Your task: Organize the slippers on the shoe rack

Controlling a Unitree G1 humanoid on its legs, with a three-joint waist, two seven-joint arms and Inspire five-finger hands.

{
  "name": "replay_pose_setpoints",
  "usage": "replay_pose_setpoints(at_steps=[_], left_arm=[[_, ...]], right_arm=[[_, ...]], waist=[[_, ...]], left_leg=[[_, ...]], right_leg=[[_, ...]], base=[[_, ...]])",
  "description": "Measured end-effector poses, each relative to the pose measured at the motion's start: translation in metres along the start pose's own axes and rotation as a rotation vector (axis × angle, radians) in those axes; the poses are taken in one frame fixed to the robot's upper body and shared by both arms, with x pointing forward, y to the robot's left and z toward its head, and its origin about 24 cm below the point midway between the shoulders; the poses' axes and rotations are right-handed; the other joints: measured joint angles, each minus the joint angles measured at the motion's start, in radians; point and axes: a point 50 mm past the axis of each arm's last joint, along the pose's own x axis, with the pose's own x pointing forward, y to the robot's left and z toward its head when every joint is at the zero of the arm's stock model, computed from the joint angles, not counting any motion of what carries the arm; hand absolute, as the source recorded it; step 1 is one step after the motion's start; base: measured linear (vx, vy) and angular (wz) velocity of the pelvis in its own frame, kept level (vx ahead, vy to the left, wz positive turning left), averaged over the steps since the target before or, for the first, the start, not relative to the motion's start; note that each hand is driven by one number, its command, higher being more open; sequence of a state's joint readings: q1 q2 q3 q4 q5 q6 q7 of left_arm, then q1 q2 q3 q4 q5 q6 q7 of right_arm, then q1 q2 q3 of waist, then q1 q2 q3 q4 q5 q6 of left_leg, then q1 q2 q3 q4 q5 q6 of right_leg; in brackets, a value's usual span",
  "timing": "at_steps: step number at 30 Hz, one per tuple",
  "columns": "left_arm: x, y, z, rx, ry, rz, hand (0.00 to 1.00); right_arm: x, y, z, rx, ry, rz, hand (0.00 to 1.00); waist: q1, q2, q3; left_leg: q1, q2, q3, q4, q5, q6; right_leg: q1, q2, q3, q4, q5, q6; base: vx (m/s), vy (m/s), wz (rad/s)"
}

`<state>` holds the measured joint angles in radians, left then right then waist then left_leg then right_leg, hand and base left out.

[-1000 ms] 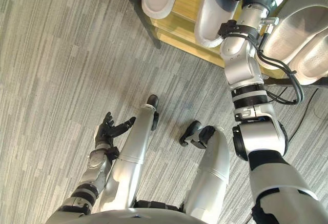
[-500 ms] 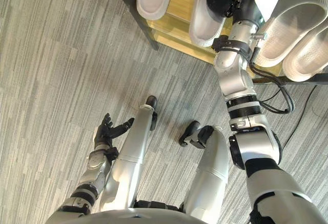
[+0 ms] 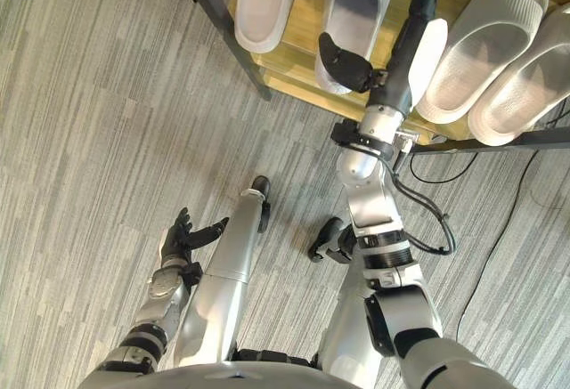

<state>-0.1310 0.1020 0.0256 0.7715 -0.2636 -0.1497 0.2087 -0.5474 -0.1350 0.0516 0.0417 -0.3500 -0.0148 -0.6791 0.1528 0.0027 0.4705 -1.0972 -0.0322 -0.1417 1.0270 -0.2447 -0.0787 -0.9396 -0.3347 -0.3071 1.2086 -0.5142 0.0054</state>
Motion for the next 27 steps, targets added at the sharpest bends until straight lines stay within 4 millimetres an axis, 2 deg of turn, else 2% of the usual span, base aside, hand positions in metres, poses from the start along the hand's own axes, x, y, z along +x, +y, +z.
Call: replay_pose_setpoints(at_steps=[5,12,19,27], left_arm=[[0.000,0.001,0.000,0.000,0.005,0.003,1.00],[0.000,0.005,-0.003,-0.020,0.018,0.026,1.00],[0.000,0.007,-0.004,-0.021,0.021,0.022,1.00],[0.000,0.006,-0.004,-0.009,0.017,0.007,1.00]], right_arm=[[-0.014,-0.002,-0.005,0.060,0.058,-0.032,1.00],[-0.041,0.003,-0.025,0.352,0.307,0.003,1.00],[-0.040,0.004,-0.027,0.547,0.319,0.064,1.00],[-0.036,0.016,-0.024,0.578,0.291,0.190,1.00]], waist=[[-0.002,0.000,0.000],[-0.012,-0.005,0.003],[-0.011,-0.011,0.006],[-0.009,-0.012,0.007]], left_leg=[[0.002,0.004,0.002,-0.012,0.001,-0.001],[0.021,0.009,0.003,-0.020,0.000,-0.003],[0.032,0.009,0.006,-0.024,0.001,-0.004],[0.034,0.004,-0.001,-0.027,0.004,-0.007]], right_leg=[[0.000,0.005,0.000,-0.011,0.002,-0.001],[0.016,0.013,0.002,-0.023,0.005,0.004],[0.025,0.012,0.005,-0.025,0.007,0.007],[0.032,0.007,-0.004,-0.025,0.007,0.006]], base=[[0.02,0.012,-0.01],[0.00,0.026,-0.02],[-0.01,0.036,-0.01],[-0.01,0.035,0.03]])
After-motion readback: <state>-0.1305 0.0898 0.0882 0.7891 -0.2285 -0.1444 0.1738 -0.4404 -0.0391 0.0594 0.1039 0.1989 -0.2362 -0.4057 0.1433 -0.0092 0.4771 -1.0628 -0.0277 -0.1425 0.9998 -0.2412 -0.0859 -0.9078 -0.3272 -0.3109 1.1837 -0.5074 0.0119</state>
